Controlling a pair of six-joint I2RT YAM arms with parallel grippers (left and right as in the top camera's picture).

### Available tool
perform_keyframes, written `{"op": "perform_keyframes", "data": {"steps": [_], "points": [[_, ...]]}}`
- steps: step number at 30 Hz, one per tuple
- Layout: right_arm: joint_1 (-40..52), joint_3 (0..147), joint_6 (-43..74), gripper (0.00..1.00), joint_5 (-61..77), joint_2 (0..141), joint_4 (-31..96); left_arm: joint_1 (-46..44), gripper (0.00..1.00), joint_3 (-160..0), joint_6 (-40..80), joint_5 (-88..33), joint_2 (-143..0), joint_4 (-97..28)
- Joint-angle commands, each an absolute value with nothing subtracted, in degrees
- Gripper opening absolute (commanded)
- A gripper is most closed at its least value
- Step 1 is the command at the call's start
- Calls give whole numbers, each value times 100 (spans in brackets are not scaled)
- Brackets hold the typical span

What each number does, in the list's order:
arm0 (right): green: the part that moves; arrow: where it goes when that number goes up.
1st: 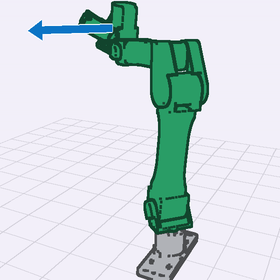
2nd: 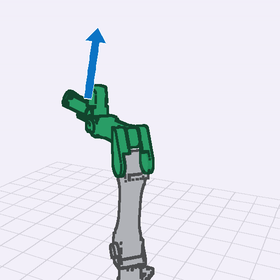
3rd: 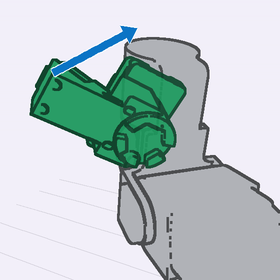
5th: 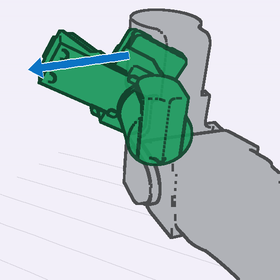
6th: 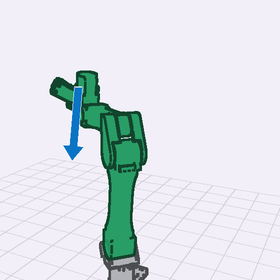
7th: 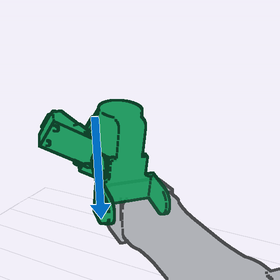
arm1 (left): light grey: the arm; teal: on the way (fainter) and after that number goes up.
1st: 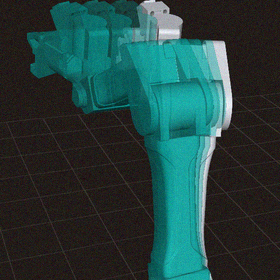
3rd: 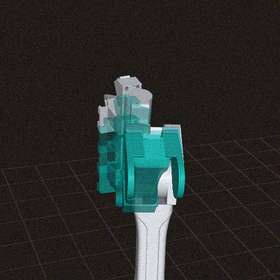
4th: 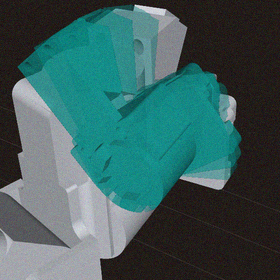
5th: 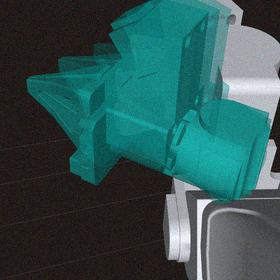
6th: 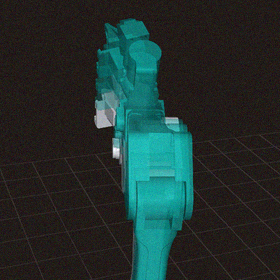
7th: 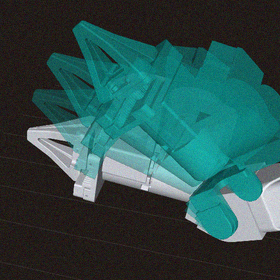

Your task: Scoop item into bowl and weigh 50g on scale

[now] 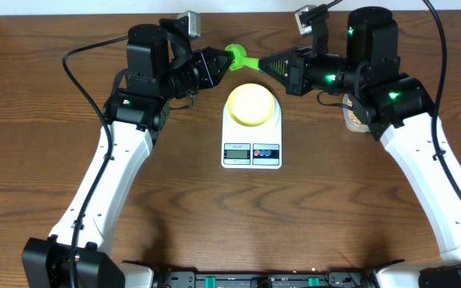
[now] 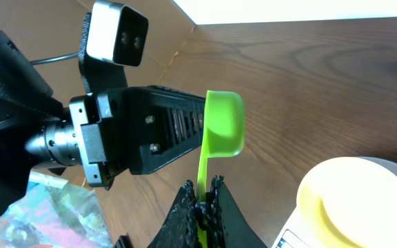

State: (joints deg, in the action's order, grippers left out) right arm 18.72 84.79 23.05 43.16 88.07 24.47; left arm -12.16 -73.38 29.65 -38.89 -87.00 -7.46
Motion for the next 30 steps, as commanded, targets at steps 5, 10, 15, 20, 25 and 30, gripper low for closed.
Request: {"op": "perform_keyframes", "data": {"steps": [5, 10, 15, 20, 25, 30], "points": [[1920, 8569, 2222, 1, 2978, 8700, 2963, -1236, 54, -7417, 1981, -4123, -8527, -720], [1916, 8571, 1962, 1, 1413, 8700, 3293, -1236, 54, -7417, 1520, -4036, -8221, -982], [1916, 8635, 1970, 1, -99, 8683, 3791, -1372, 54, -7417, 519, -3247, -7918, -2829], [1911, 8781, 1975, 1, -1376, 8683, 4541, -1975, 54, -7417, -158, -2707, -7900, -4278], [1837, 8836, 2108, 1, -1732, 8683, 5050, -2987, 54, -7367, -301, -1942, -8130, -4790], [1680, 8838, 2185, 1, -1747, 8683, 5363, -3605, 59, -7336, -301, -1723, -8851, -4644]]}}
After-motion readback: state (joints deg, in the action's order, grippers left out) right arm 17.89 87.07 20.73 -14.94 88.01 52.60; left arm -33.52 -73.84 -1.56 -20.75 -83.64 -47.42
